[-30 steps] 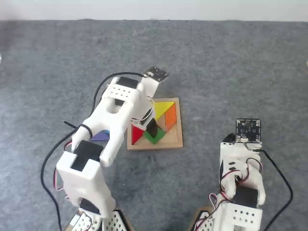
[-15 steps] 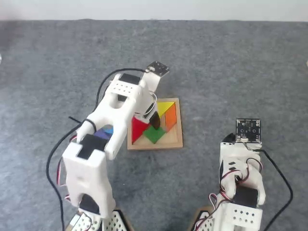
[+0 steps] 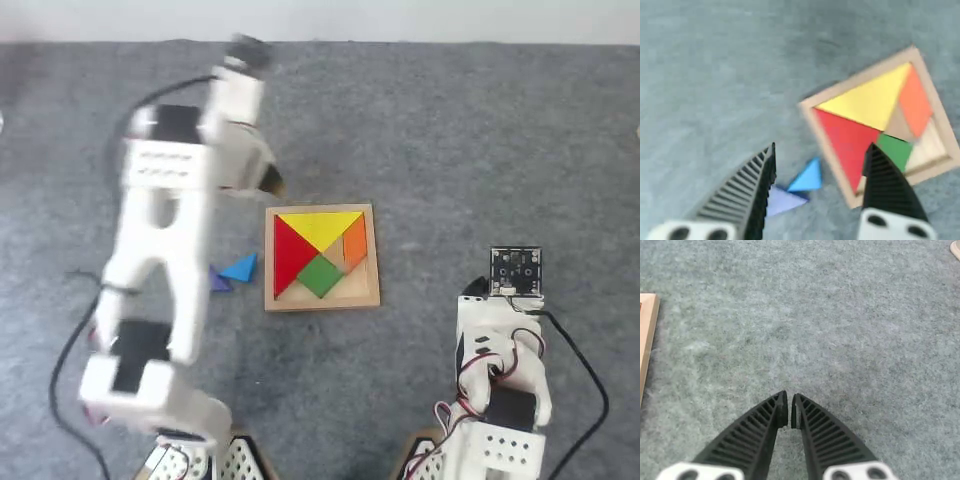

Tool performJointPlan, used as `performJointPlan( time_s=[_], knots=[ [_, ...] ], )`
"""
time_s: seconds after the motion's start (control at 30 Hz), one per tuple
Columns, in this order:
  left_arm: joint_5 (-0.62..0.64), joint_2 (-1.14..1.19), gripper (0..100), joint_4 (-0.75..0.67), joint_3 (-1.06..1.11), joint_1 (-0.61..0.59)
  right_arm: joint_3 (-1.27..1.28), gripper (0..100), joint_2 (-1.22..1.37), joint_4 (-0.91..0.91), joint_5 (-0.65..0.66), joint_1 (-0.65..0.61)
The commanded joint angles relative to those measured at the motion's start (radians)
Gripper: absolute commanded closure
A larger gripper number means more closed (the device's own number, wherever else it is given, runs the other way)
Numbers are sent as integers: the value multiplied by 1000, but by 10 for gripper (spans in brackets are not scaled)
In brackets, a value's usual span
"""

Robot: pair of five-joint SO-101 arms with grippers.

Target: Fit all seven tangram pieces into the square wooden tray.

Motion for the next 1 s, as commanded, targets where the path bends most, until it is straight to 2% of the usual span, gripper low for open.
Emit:
performJointPlan(
  time_s=[0.0,0.1,0.2,0.27,0.33,0.37,0.5,0.57,0.73,0.97],
  knots=[
    [28,-210,735,80,-31,-129,17,967,-18,-2,11,8],
    [21,-330,735,137,54,-195,17,967,-18,-1,11,8],
    [-43,-417,734,144,242,-210,17,967,-18,-1,11,8],
    [-103,-446,733,127,389,-195,17,967,-18,-1,11,8],
    [-100,-440,735,63,536,-166,17,967,-18,-1,11,8],
    [-52,-428,735,11,610,-160,17,967,-18,-1,11,8],
    [345,-385,735,-253,782,-215,17,967,-18,1,11,8],
    [371,-376,735,-299,777,-267,17,967,-18,2,11,8],
    [523,-307,732,-344,792,-252,17,967,-18,2,11,8],
    [588,-2,735,-471,769,-252,17,967,-18,1,11,8]
  ],
)
